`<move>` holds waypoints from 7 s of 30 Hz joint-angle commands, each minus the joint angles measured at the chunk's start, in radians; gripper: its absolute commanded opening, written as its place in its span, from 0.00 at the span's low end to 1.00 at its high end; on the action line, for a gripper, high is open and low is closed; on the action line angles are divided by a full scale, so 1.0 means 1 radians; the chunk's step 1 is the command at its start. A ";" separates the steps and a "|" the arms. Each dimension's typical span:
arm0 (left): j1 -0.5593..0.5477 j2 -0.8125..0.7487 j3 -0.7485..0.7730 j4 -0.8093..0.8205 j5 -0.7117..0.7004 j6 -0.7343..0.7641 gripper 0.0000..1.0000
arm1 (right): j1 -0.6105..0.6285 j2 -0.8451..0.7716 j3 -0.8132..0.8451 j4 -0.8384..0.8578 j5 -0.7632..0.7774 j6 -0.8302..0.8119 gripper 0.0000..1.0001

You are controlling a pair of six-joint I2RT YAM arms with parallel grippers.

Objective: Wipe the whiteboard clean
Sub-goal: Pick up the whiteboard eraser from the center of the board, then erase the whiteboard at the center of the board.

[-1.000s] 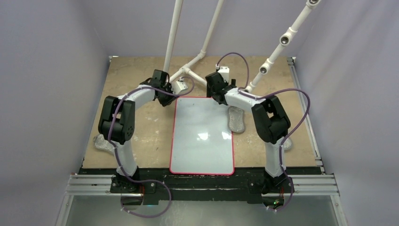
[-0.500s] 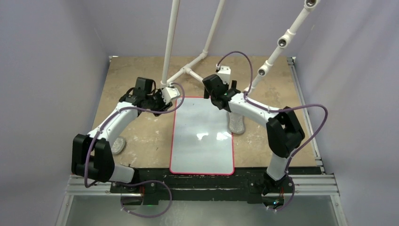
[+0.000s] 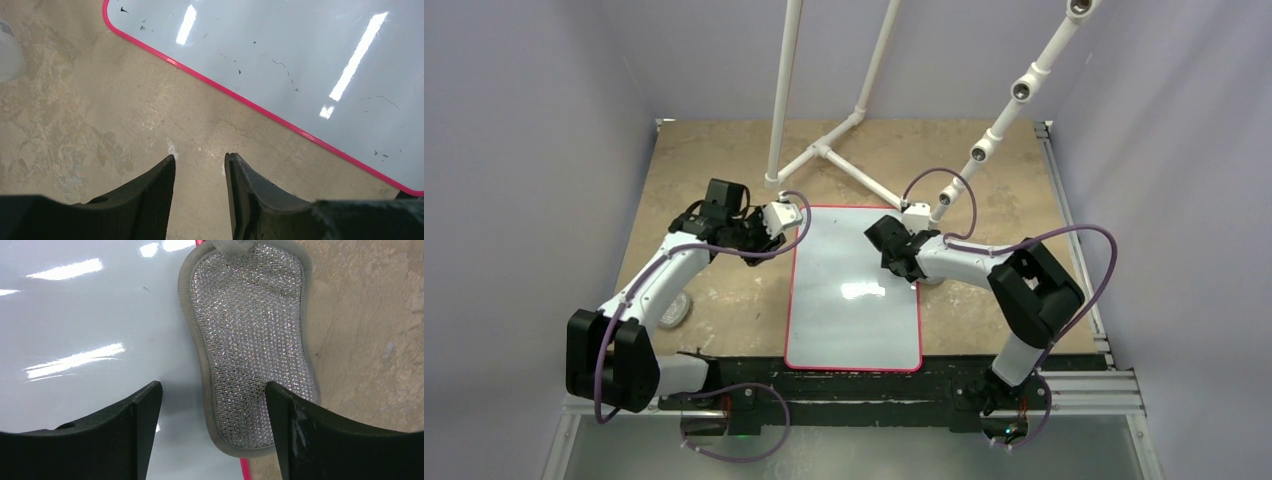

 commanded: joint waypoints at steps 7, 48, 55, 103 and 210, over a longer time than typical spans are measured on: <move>0.004 -0.060 0.002 -0.008 0.079 -0.089 0.41 | 0.026 -0.007 -0.002 0.010 -0.013 0.014 0.10; 0.002 0.085 -0.049 0.237 0.477 -0.629 0.95 | 0.570 0.035 0.289 0.154 0.266 0.098 0.00; 0.002 0.117 -0.050 0.220 0.489 -0.612 0.76 | 0.579 0.085 0.379 0.150 0.265 0.069 0.00; -0.001 -0.352 -0.126 0.090 0.377 0.207 0.00 | 0.270 -0.309 0.137 0.438 -0.589 0.467 0.67; -0.001 0.312 -0.010 0.055 0.099 -0.160 0.58 | -0.125 -0.288 -0.237 0.008 -0.476 0.033 0.00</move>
